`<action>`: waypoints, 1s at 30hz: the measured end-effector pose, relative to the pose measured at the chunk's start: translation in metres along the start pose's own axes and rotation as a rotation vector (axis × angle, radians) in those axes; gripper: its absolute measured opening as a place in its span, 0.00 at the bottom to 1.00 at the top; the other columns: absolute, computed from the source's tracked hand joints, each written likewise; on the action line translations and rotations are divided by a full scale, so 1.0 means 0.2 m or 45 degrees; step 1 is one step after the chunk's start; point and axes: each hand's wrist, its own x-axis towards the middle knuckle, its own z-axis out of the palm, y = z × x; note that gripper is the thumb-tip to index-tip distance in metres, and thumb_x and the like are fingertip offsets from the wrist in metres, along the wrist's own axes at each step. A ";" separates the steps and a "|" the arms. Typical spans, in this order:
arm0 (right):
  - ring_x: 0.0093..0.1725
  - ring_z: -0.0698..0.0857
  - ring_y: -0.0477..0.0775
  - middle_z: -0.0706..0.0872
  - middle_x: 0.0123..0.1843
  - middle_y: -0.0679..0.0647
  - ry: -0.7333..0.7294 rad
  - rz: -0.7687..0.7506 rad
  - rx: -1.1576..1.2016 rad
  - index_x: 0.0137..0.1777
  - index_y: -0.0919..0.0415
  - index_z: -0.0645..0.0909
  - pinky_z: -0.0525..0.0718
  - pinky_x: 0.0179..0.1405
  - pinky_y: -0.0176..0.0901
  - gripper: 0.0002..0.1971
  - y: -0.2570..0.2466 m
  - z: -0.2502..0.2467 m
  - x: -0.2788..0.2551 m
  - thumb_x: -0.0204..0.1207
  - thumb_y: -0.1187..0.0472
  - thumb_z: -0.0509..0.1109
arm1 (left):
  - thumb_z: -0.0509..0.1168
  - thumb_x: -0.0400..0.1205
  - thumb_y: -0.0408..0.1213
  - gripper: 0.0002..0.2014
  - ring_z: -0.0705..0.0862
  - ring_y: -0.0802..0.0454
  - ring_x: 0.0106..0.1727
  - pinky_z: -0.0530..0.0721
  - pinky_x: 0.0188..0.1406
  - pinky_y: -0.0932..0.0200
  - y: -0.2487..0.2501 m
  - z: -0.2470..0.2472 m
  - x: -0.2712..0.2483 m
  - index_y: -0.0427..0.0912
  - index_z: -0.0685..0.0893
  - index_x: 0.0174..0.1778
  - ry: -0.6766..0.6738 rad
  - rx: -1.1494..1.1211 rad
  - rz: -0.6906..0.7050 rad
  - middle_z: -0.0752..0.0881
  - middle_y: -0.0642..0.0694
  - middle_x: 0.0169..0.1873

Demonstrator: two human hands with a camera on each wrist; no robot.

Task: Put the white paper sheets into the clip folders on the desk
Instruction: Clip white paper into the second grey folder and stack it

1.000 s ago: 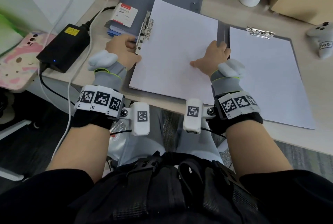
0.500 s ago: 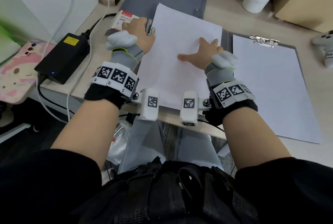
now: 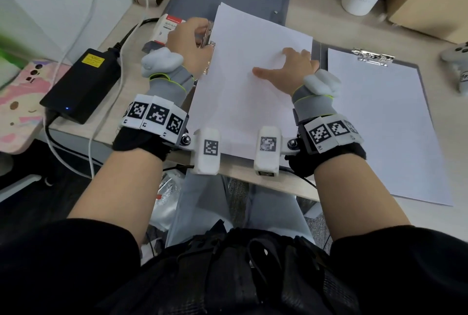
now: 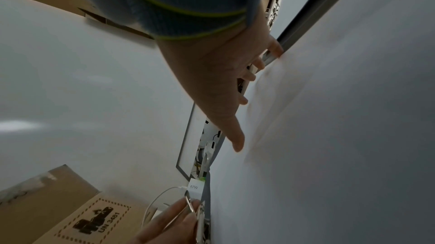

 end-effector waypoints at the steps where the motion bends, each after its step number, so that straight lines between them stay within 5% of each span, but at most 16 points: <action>1: 0.78 0.59 0.64 0.61 0.80 0.56 0.010 0.004 -0.011 0.78 0.51 0.62 0.69 0.69 0.61 0.42 -0.01 -0.01 0.02 0.68 0.30 0.67 | 0.64 0.75 0.37 0.22 0.85 0.51 0.60 0.82 0.64 0.56 0.00 0.00 -0.01 0.44 0.79 0.67 -0.011 -0.018 -0.002 0.85 0.47 0.63; 4: 0.79 0.58 0.64 0.58 0.82 0.55 0.027 -0.001 -0.061 0.81 0.51 0.58 0.68 0.70 0.63 0.45 -0.04 -0.03 0.07 0.68 0.29 0.64 | 0.64 0.68 0.43 0.29 0.86 0.50 0.60 0.83 0.64 0.55 0.00 -0.01 -0.02 0.42 0.79 0.68 0.017 -0.101 -0.025 0.85 0.46 0.63; 10: 0.83 0.55 0.65 0.47 0.85 0.53 -0.021 0.082 -0.098 0.82 0.43 0.48 0.69 0.71 0.64 0.56 -0.06 -0.05 0.19 0.56 0.21 0.65 | 0.66 0.76 0.28 0.25 0.81 0.56 0.53 0.82 0.61 0.60 -0.05 -0.04 0.01 0.38 0.75 0.71 0.020 -0.126 0.007 0.84 0.42 0.62; 13: 0.80 0.60 0.66 0.50 0.85 0.55 -0.049 0.092 -0.084 0.82 0.44 0.48 0.71 0.70 0.63 0.61 -0.06 -0.04 0.19 0.50 0.19 0.65 | 0.67 0.75 0.26 0.24 0.81 0.58 0.46 0.80 0.49 0.74 -0.06 -0.04 0.02 0.39 0.76 0.70 -0.008 -0.134 0.063 0.85 0.42 0.60; 19: 0.82 0.56 0.63 0.55 0.83 0.53 -0.077 0.035 -0.131 0.81 0.46 0.52 0.71 0.66 0.64 0.54 -0.04 -0.01 0.13 0.58 0.21 0.64 | 0.67 0.73 0.24 0.25 0.83 0.57 0.52 0.82 0.48 0.76 -0.09 -0.04 -0.01 0.39 0.77 0.68 -0.042 -0.176 0.074 0.85 0.44 0.57; 25: 0.76 0.64 0.62 0.62 0.78 0.54 -0.059 -0.043 -0.132 0.77 0.48 0.60 0.75 0.59 0.60 0.48 -0.04 -0.01 0.06 0.60 0.24 0.66 | 0.66 0.74 0.20 0.23 0.83 0.71 0.40 0.82 0.45 0.77 -0.11 -0.04 -0.05 0.37 0.79 0.66 -0.023 -0.221 0.065 0.84 0.46 0.51; 30: 0.76 0.63 0.61 0.63 0.78 0.54 -0.043 -0.097 -0.100 0.76 0.49 0.62 0.74 0.64 0.62 0.46 -0.04 0.01 0.01 0.62 0.26 0.67 | 0.68 0.74 0.21 0.24 0.83 0.56 0.54 0.82 0.51 0.76 -0.13 -0.07 -0.10 0.38 0.79 0.67 -0.038 -0.200 0.085 0.85 0.44 0.56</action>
